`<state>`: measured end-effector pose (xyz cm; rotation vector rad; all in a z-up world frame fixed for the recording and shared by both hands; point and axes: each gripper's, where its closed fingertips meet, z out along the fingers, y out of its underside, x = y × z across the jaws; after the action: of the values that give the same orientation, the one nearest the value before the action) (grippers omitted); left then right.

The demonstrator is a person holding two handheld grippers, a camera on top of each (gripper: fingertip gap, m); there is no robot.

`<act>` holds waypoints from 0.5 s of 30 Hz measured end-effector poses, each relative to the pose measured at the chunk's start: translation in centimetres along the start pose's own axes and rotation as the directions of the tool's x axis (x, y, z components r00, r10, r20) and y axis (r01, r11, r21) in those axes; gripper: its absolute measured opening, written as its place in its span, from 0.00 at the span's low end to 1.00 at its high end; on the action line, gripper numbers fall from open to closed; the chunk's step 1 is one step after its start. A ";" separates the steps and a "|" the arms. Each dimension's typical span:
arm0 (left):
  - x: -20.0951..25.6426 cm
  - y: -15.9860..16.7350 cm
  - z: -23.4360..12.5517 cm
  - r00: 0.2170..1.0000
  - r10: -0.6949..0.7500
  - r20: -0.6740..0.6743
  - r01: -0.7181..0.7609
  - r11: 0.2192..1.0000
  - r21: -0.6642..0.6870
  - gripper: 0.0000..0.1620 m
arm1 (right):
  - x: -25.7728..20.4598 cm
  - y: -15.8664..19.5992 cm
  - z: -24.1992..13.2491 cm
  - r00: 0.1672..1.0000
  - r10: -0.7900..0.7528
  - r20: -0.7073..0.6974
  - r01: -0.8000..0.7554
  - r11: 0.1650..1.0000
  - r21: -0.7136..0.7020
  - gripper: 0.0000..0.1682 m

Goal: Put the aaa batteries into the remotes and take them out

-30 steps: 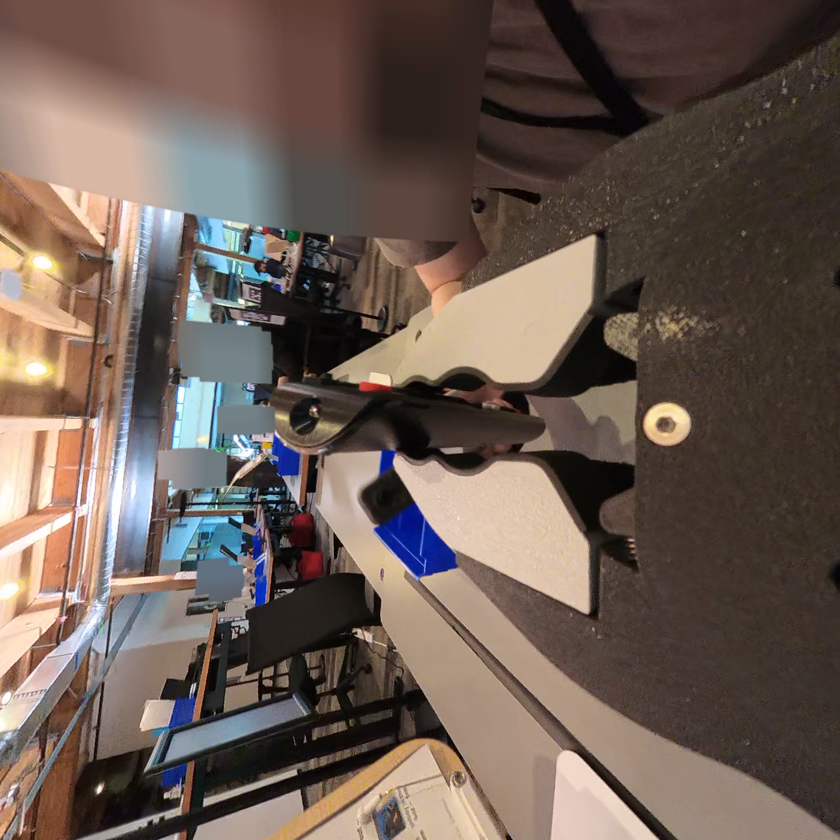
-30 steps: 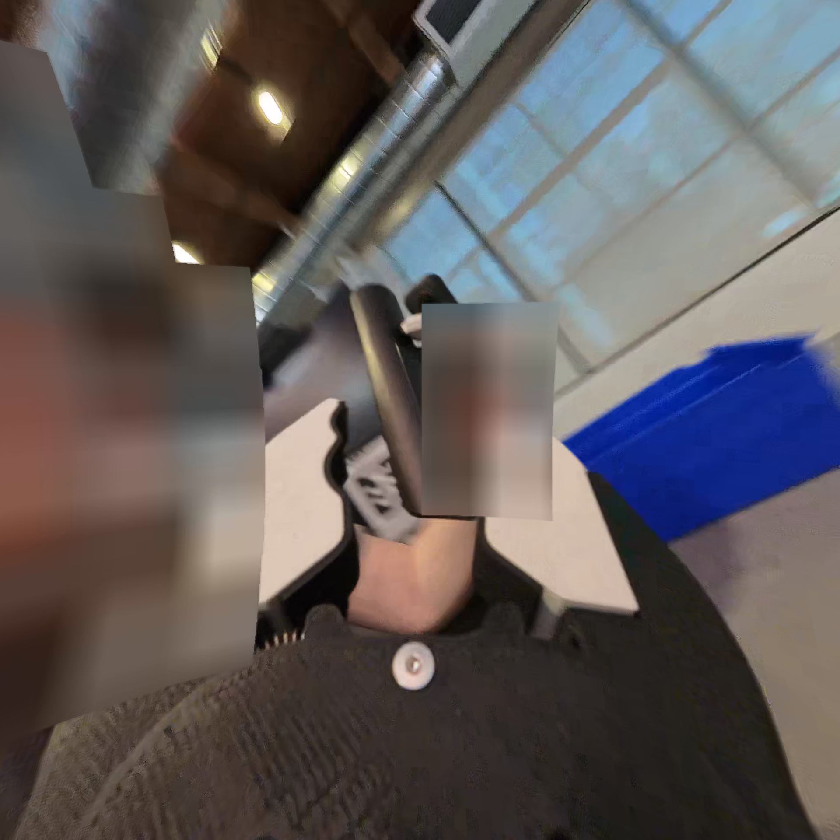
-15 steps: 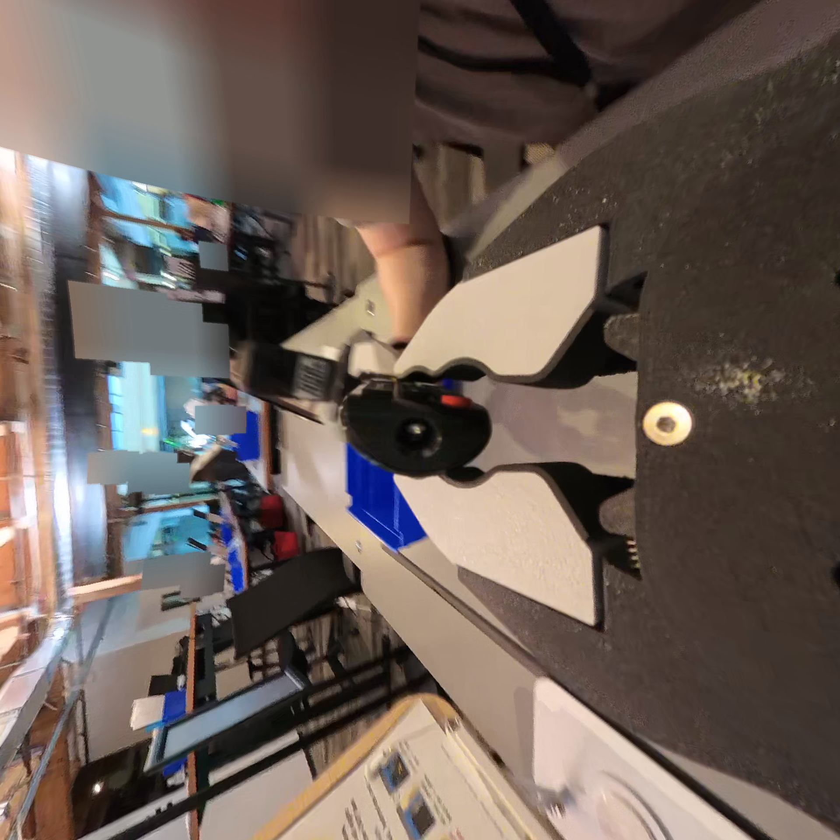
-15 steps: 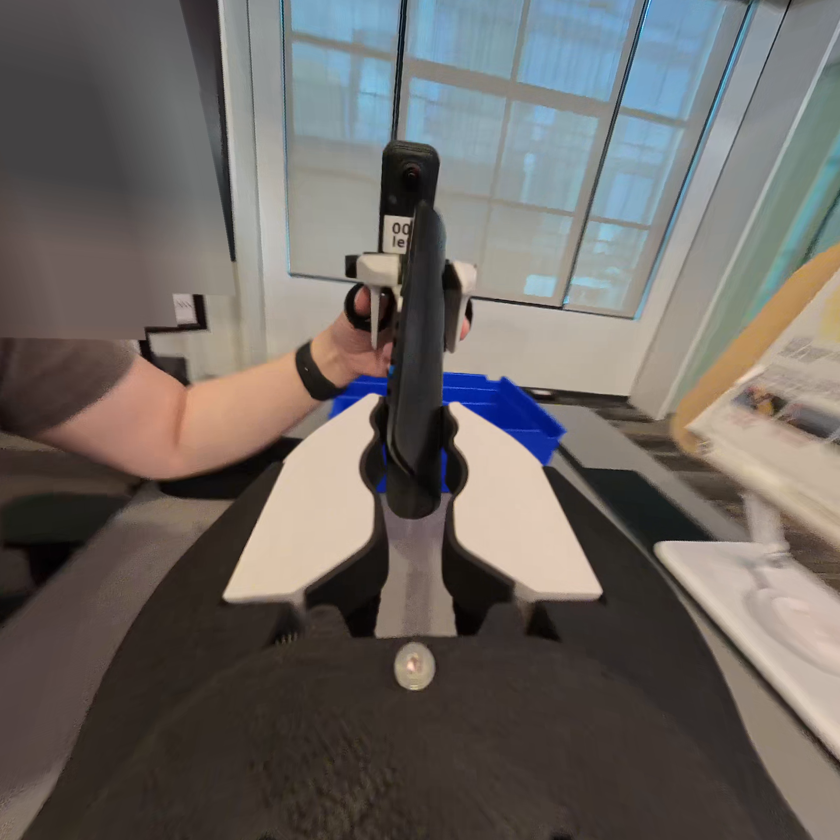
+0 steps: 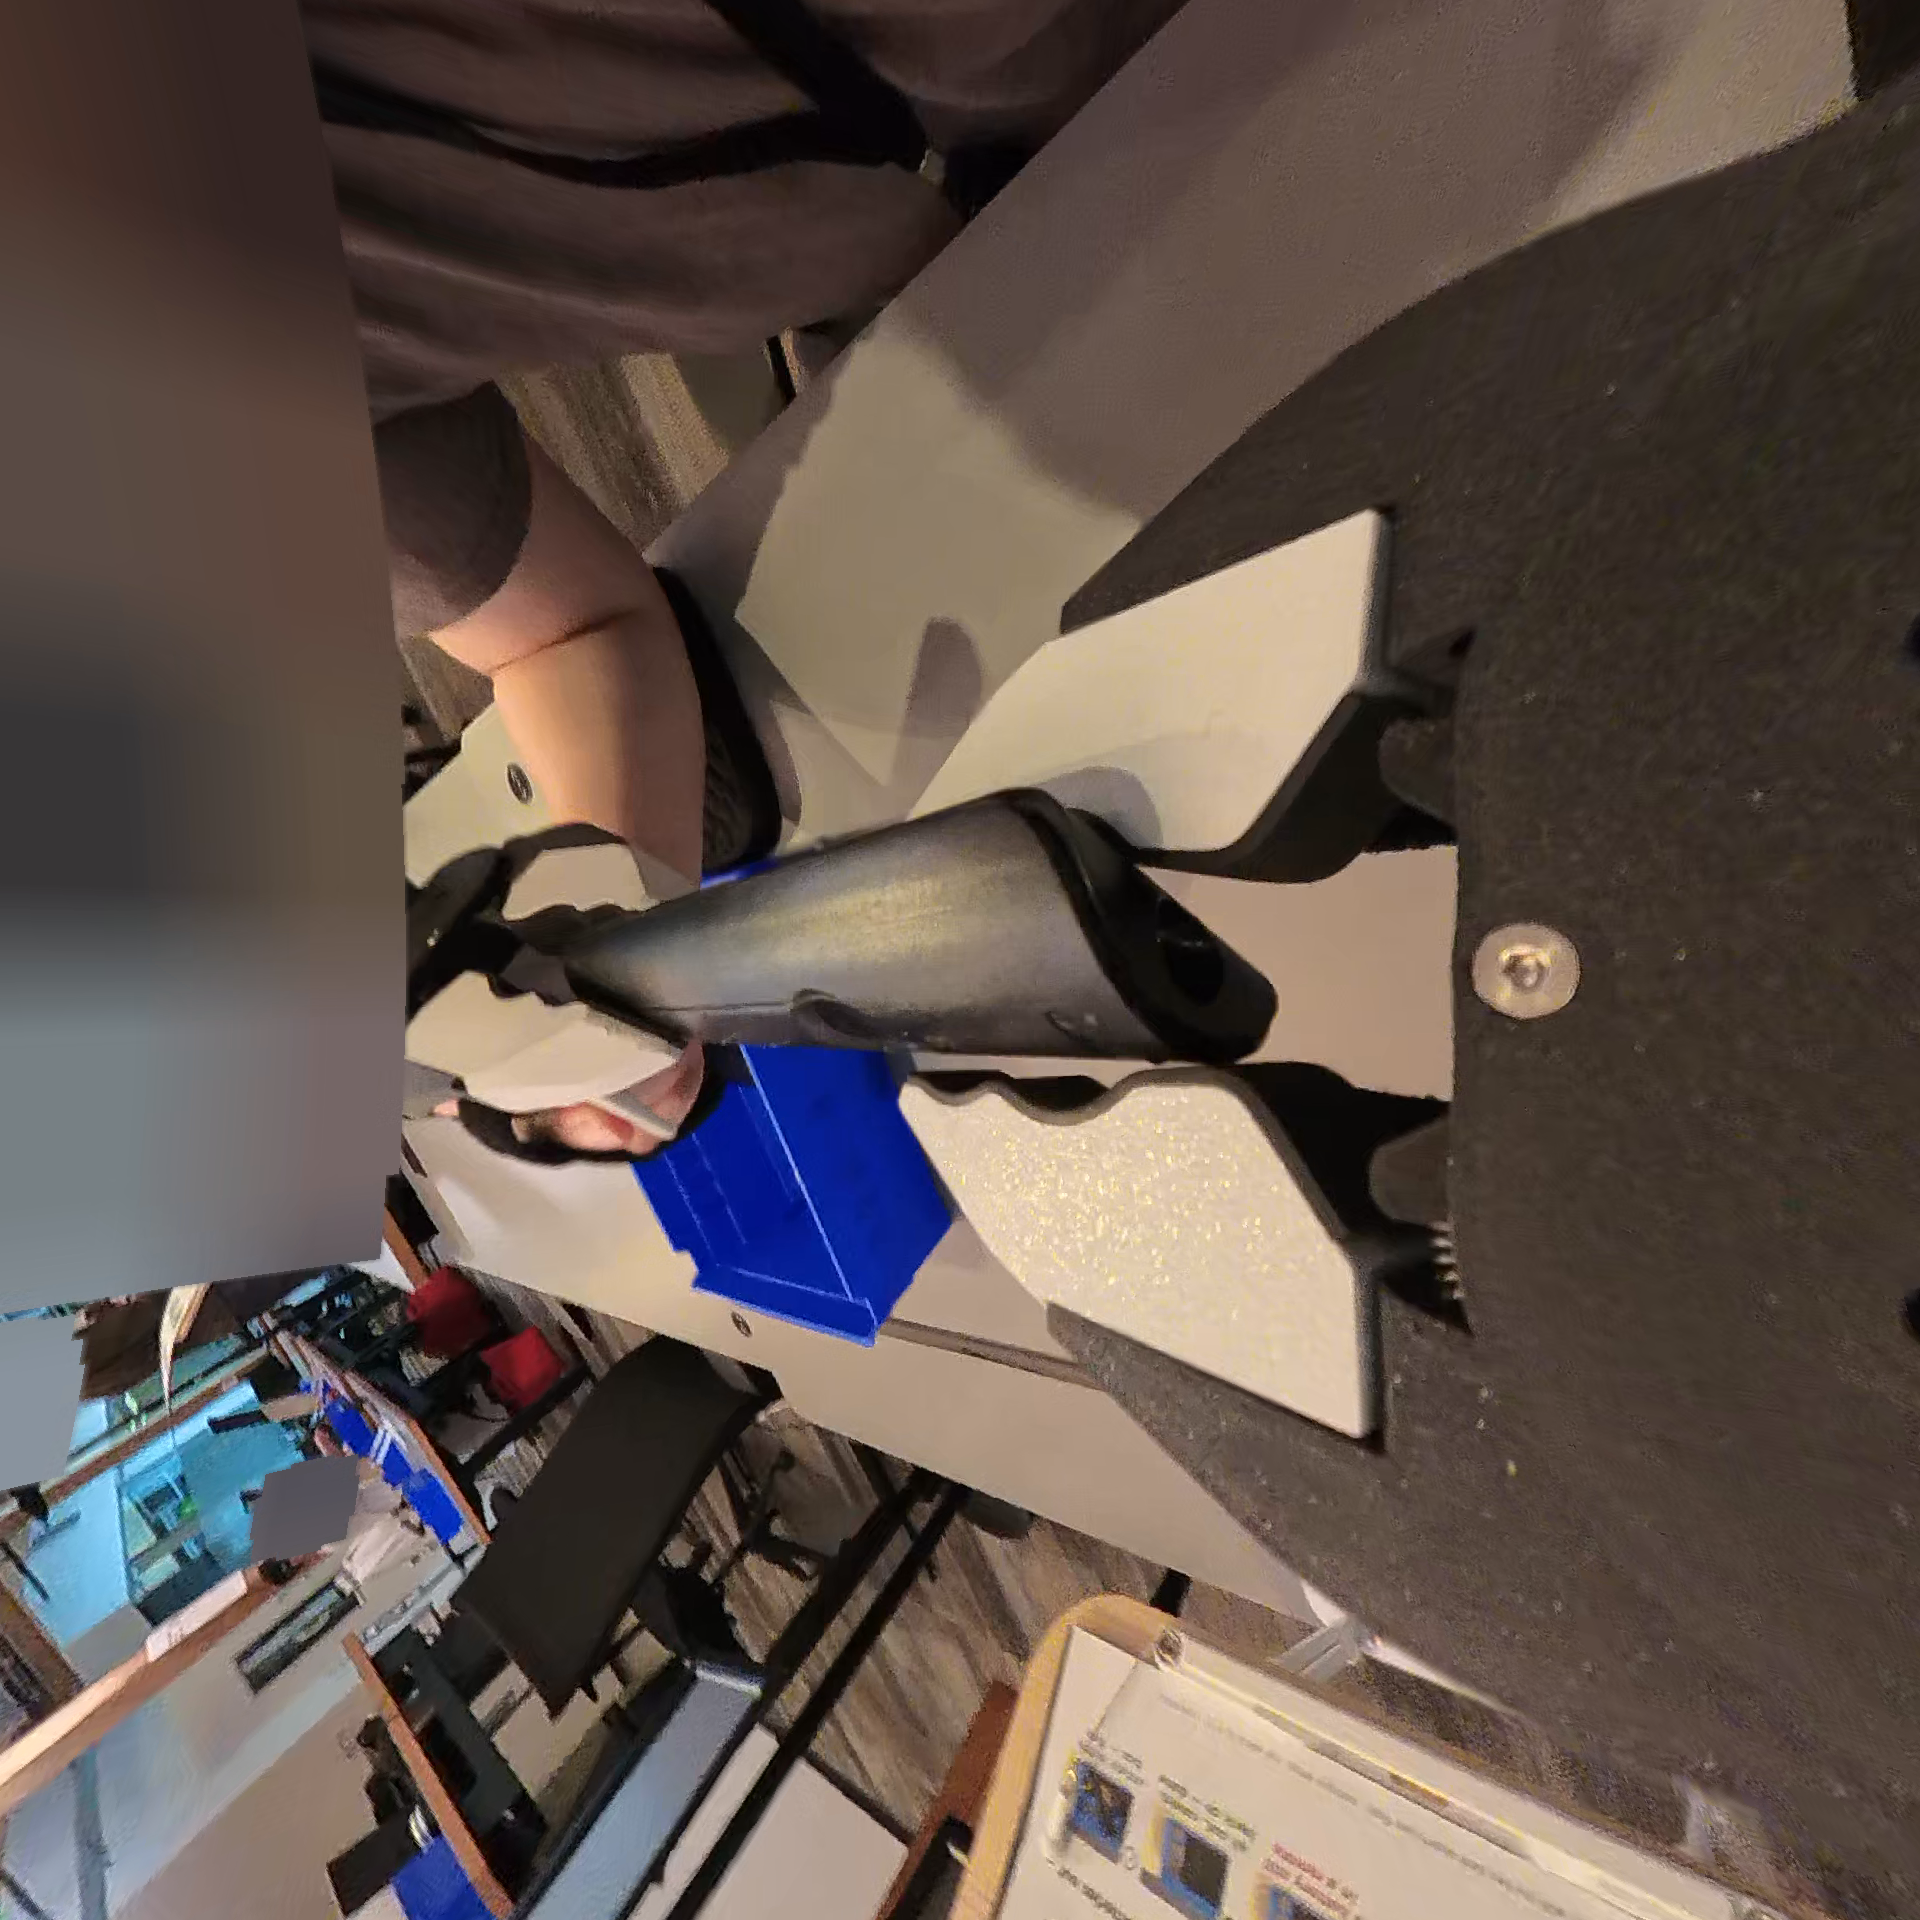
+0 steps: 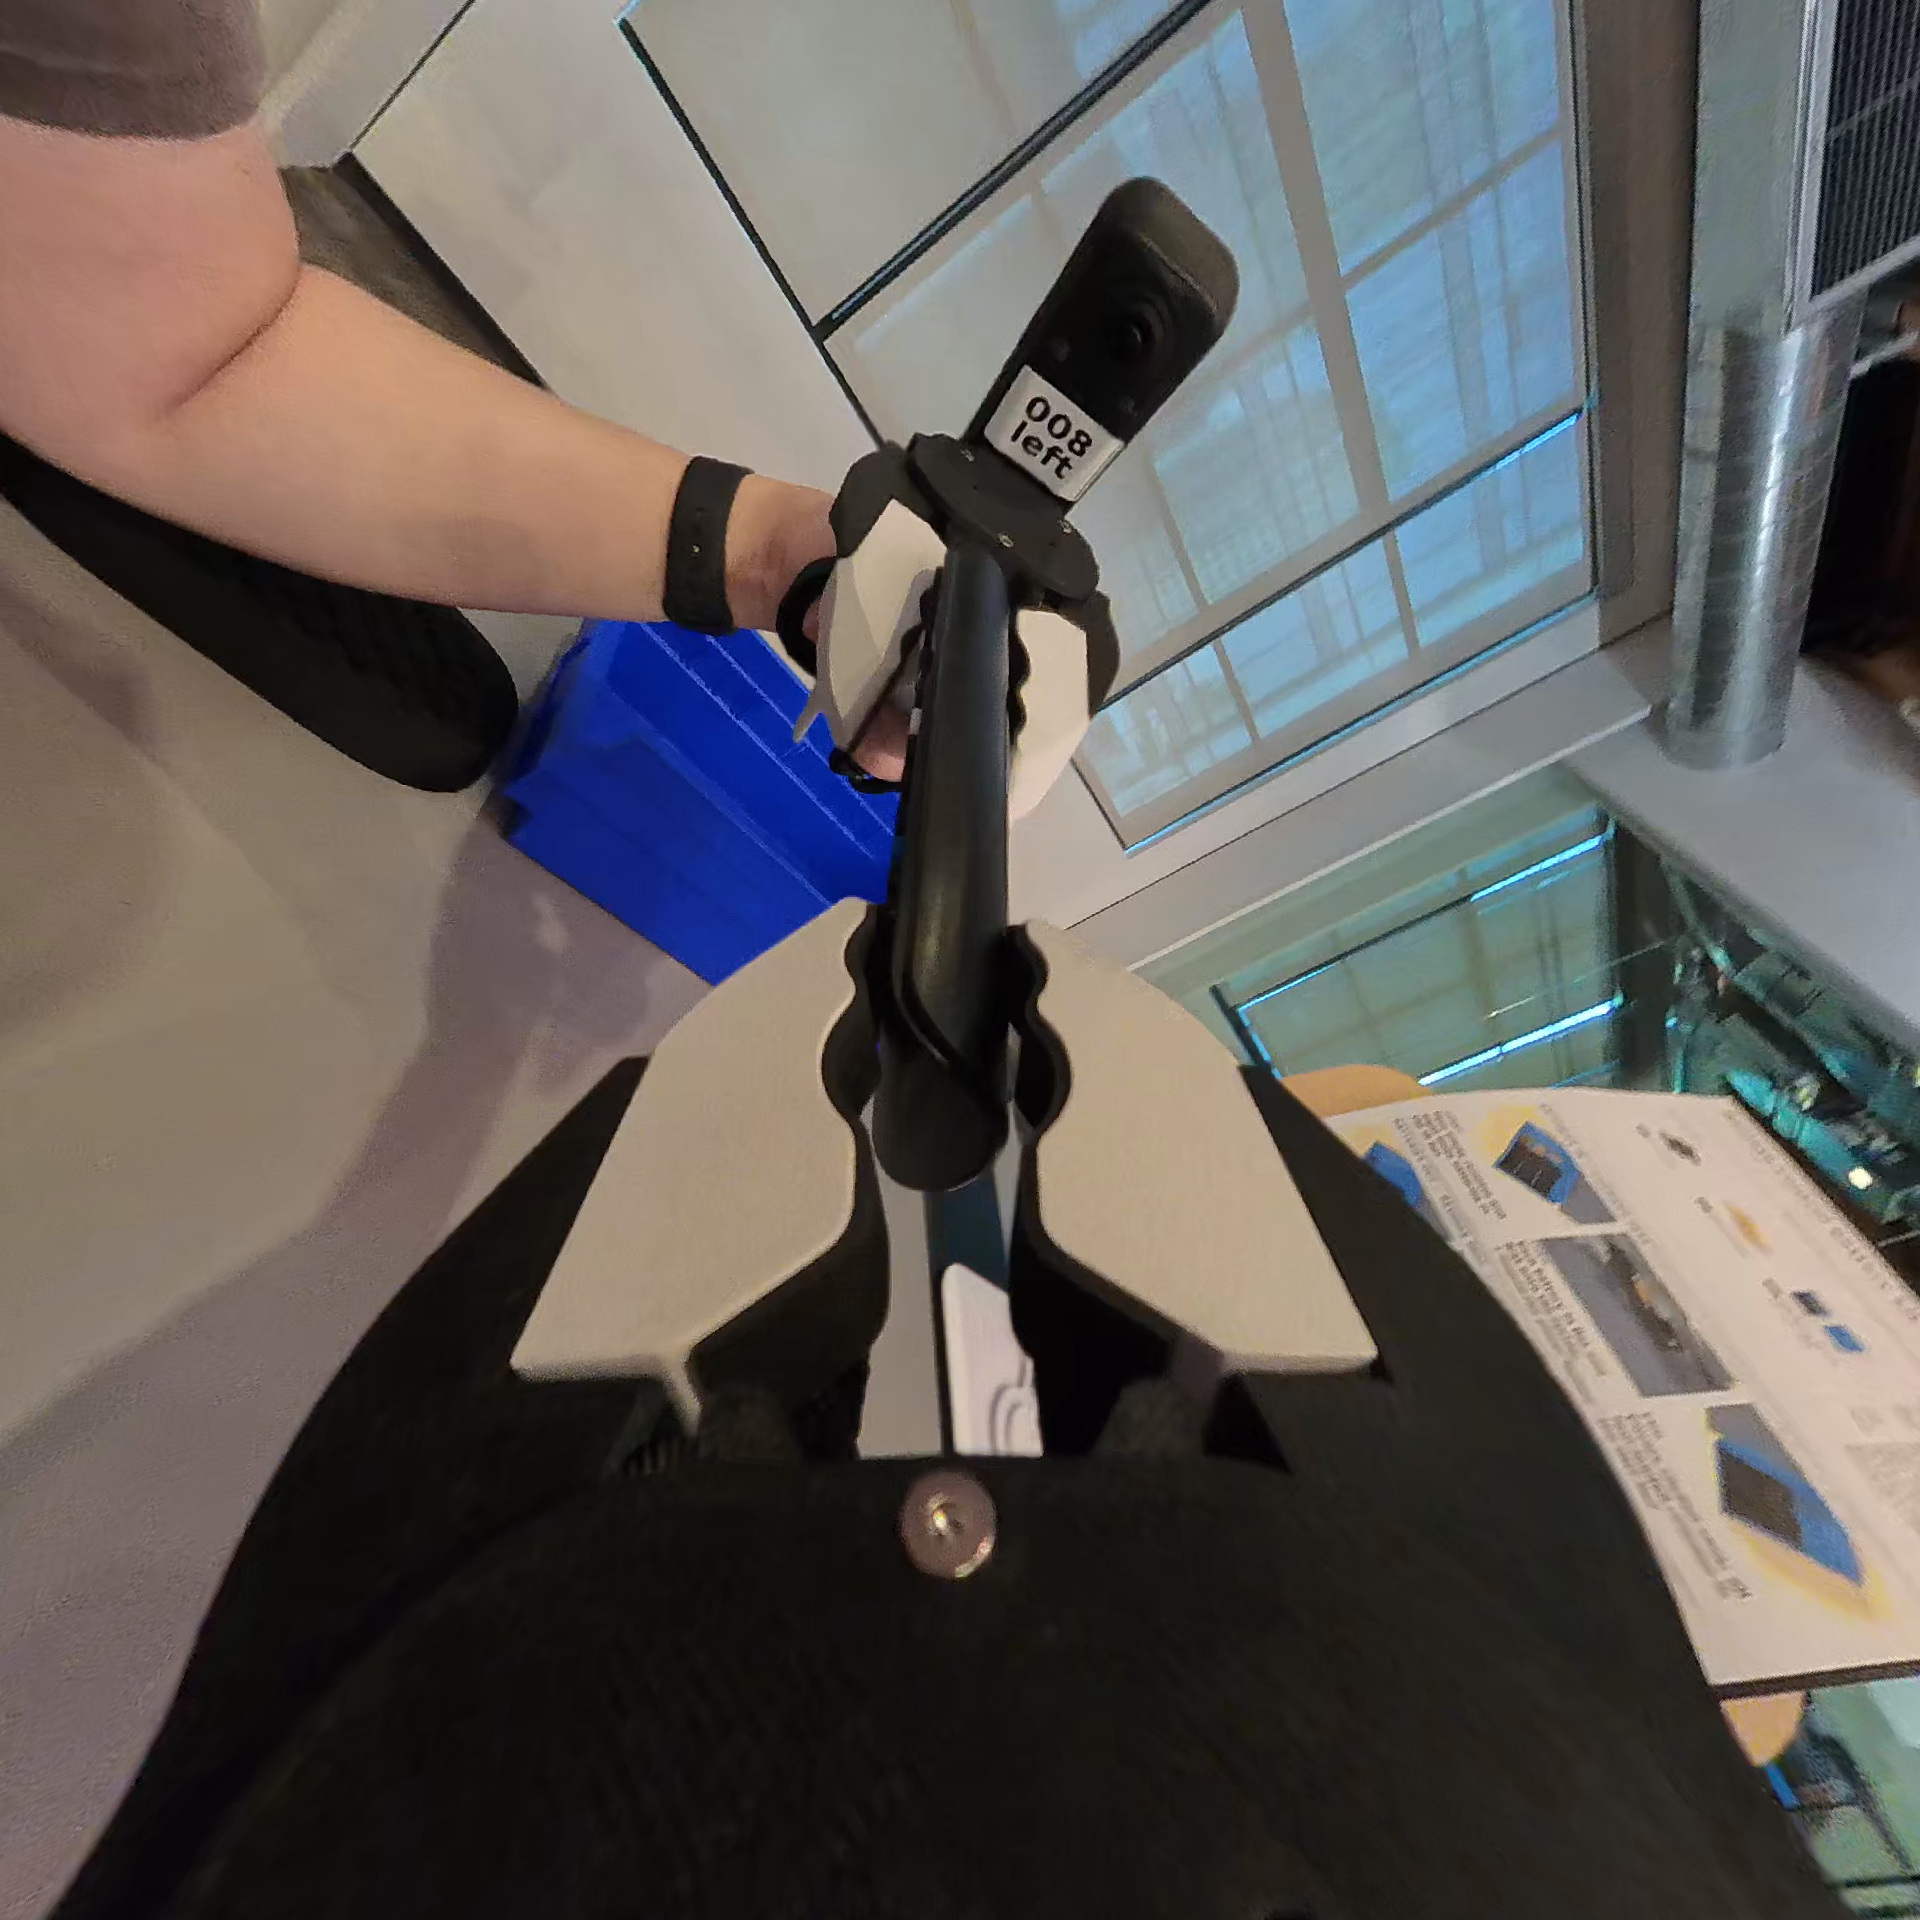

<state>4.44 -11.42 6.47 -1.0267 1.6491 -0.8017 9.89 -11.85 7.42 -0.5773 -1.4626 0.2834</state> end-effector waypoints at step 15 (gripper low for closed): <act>-0.2 -1.5 0.7 0.999 0.000 0.033 -0.002 0.998 0.064 0.29 | 0.3 -0.3 -0.2 0.994 -0.094 -0.048 0.094 0.996 -0.005 0.14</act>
<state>5.53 -11.84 7.62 -0.9894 1.5858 -0.8278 10.12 -11.99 7.83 -0.5125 -1.4392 0.1927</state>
